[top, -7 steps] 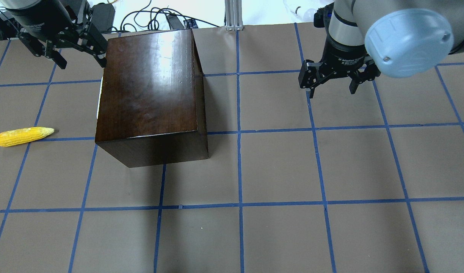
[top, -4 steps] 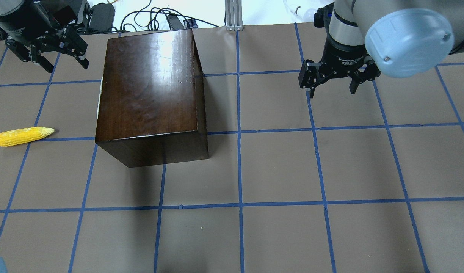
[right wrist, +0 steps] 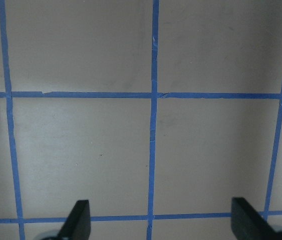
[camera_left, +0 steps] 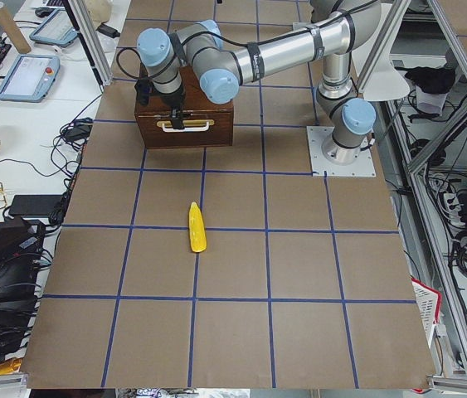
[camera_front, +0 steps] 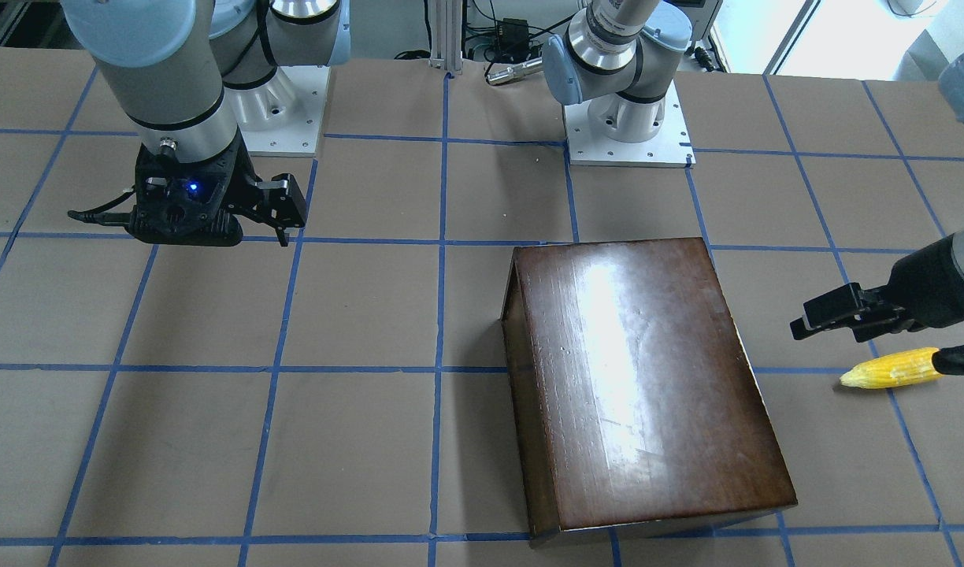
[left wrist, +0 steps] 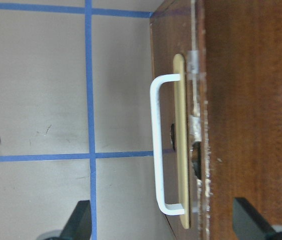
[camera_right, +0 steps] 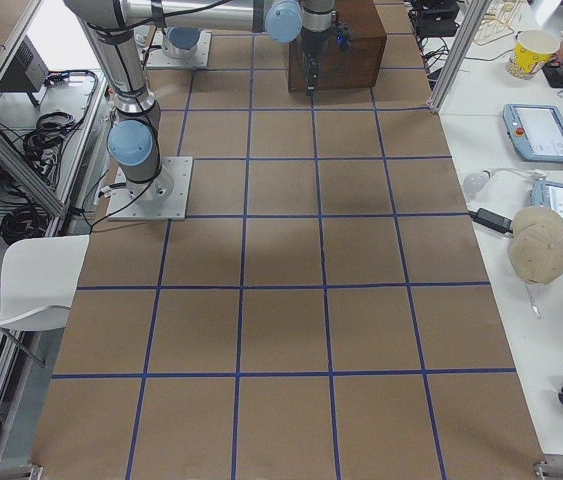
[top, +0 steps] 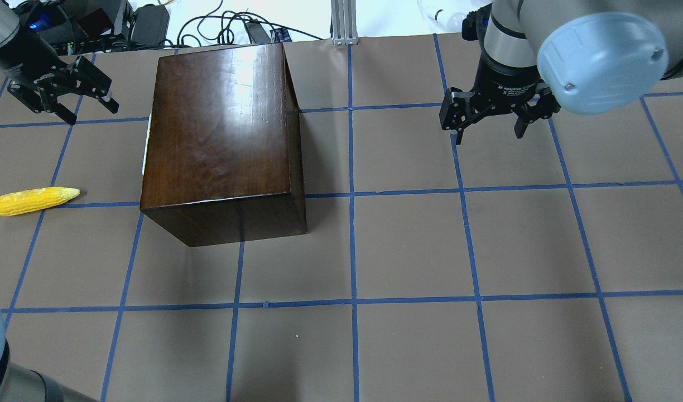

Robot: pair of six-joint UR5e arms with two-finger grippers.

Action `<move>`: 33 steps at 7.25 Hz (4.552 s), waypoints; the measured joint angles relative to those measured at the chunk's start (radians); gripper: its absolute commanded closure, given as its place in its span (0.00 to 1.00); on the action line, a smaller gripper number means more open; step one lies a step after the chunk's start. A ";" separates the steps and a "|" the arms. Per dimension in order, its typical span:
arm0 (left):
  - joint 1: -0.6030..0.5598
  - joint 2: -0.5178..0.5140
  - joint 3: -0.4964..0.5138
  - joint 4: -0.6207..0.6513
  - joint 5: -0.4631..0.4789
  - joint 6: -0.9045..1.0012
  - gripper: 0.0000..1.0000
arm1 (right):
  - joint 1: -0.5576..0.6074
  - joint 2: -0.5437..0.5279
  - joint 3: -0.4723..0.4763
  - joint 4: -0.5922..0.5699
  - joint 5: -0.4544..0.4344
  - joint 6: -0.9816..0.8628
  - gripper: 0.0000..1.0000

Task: Open drawer and put corn inside
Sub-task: 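Lower the left gripper and close it on the white drawer handle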

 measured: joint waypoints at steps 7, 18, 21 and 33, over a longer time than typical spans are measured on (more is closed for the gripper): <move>0.037 -0.039 -0.094 0.058 -0.097 -0.043 0.00 | 0.000 0.000 0.001 0.000 0.000 0.000 0.00; 0.026 -0.090 -0.114 0.069 -0.113 -0.046 0.00 | 0.000 0.000 0.000 0.000 0.000 0.000 0.00; 0.021 -0.094 -0.128 0.081 -0.113 -0.037 0.00 | 0.000 0.001 0.001 0.000 0.000 0.000 0.00; 0.026 -0.118 -0.135 0.112 -0.106 0.007 0.00 | 0.000 0.000 0.001 0.001 0.000 0.000 0.00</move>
